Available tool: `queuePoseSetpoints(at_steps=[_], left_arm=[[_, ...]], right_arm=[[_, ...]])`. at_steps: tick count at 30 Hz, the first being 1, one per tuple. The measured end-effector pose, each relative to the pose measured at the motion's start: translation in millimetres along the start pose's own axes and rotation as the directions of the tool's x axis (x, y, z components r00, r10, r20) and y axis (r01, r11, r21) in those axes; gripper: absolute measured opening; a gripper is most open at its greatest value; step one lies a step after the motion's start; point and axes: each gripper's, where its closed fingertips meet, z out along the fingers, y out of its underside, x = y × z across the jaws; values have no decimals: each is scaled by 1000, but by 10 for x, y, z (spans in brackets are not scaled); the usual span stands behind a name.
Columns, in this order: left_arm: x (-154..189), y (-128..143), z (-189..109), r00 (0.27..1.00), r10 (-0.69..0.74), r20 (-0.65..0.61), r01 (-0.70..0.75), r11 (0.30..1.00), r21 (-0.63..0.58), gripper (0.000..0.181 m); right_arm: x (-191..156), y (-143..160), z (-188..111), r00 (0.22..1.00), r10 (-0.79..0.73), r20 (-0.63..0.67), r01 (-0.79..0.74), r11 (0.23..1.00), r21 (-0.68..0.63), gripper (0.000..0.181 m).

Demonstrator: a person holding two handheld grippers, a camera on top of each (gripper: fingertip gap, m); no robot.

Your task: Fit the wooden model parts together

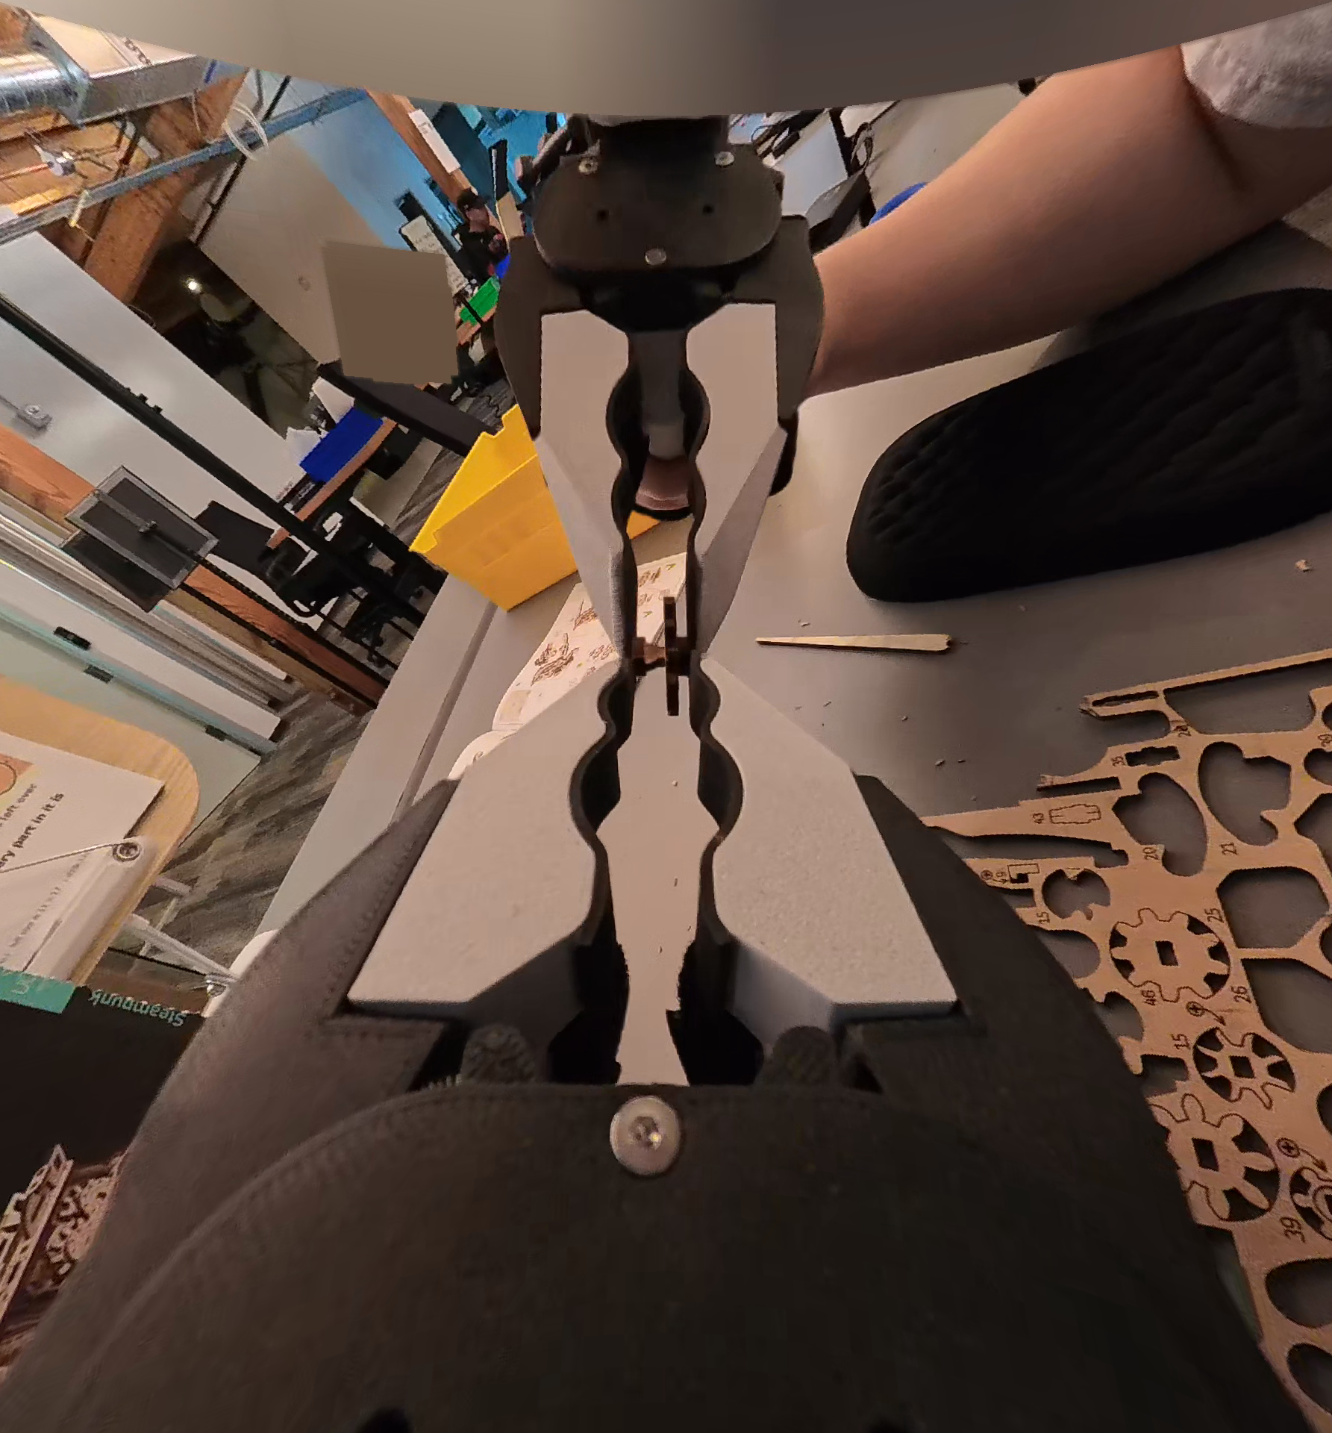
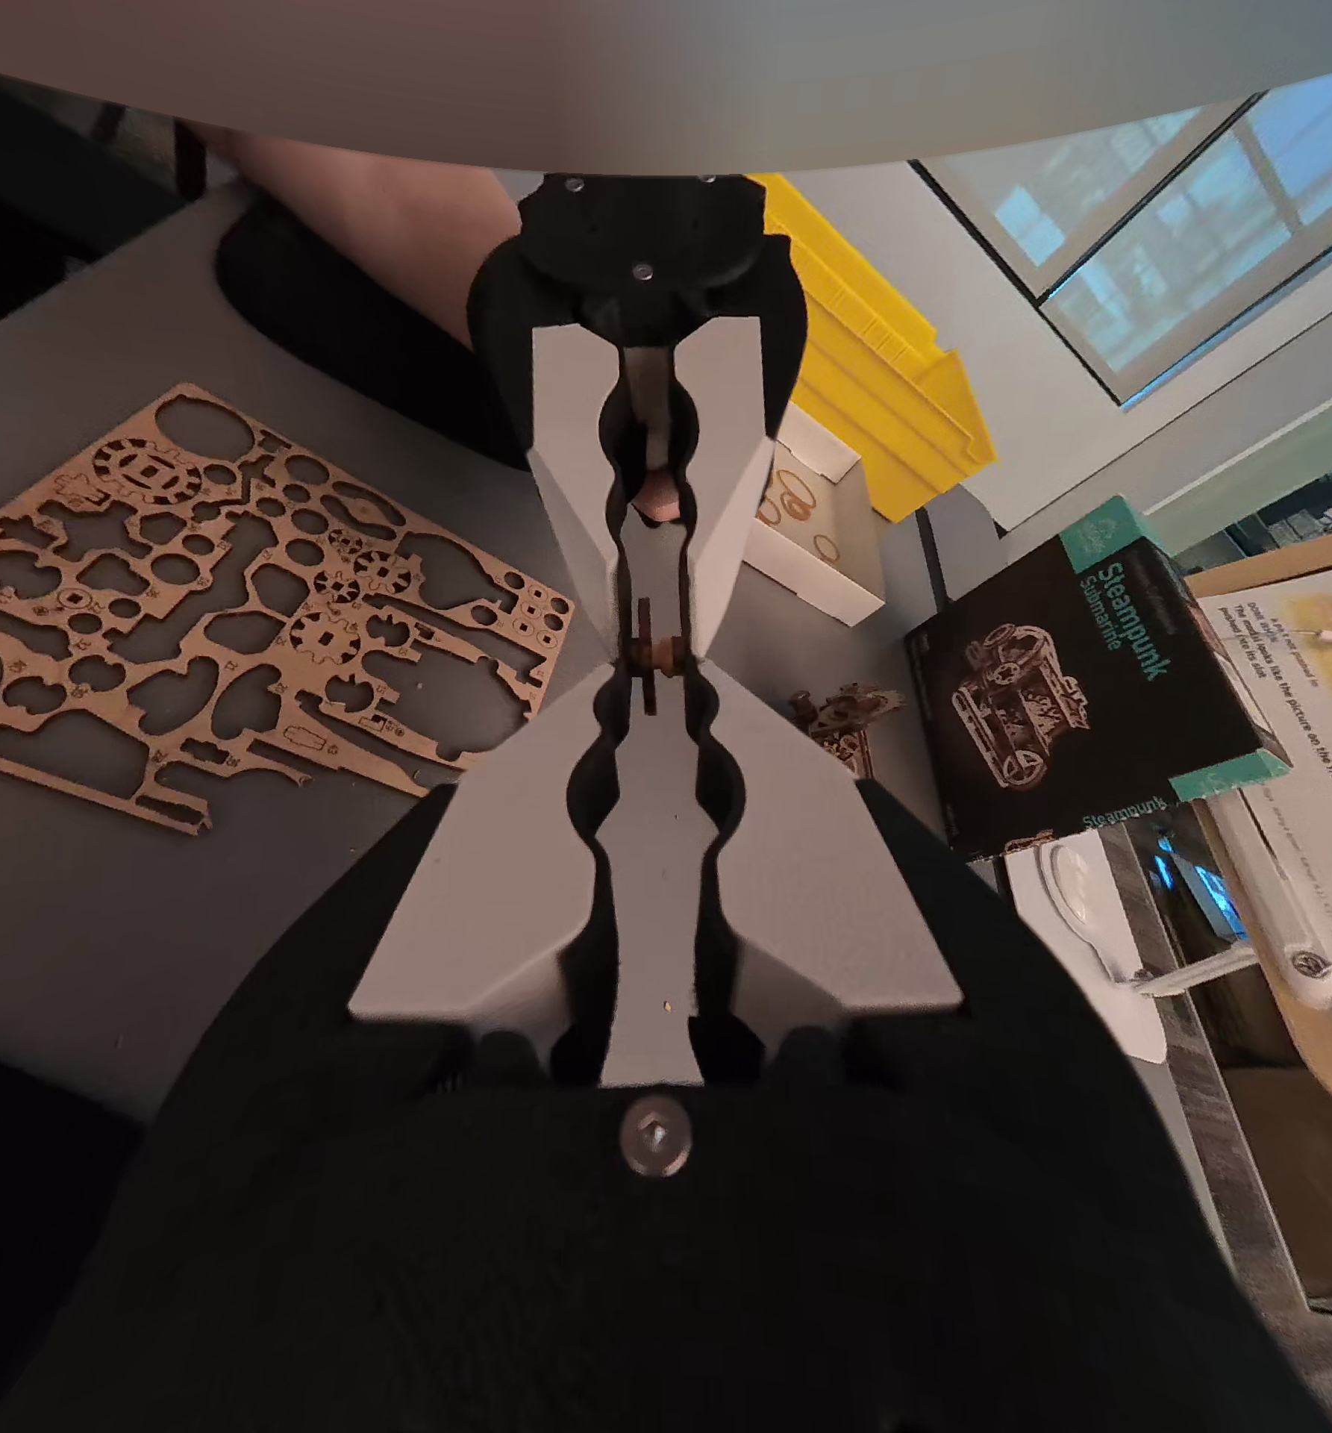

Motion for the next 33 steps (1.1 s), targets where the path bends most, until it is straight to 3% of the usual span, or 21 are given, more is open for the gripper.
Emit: queuePoseSetpoints(at_steps=[12,18,27,33], left_arm=[[139,52,25,990,-85,-111,80,995,-52,11],[29,8,23,939,-312,-147,318,948,19,12],[128,-6,14,947,-260,-189,272,962,39,11],[212,73,59,975,-148,-167,148,989,-15,10]], right_arm=[[-135,69,10,977,158,142,-157,987,-19,11],[-19,42,-26,910,363,202,-382,922,64,12],[-126,45,-46,893,359,271,-384,922,44,12],[-188,60,-96,938,235,255,-245,970,6,11]])
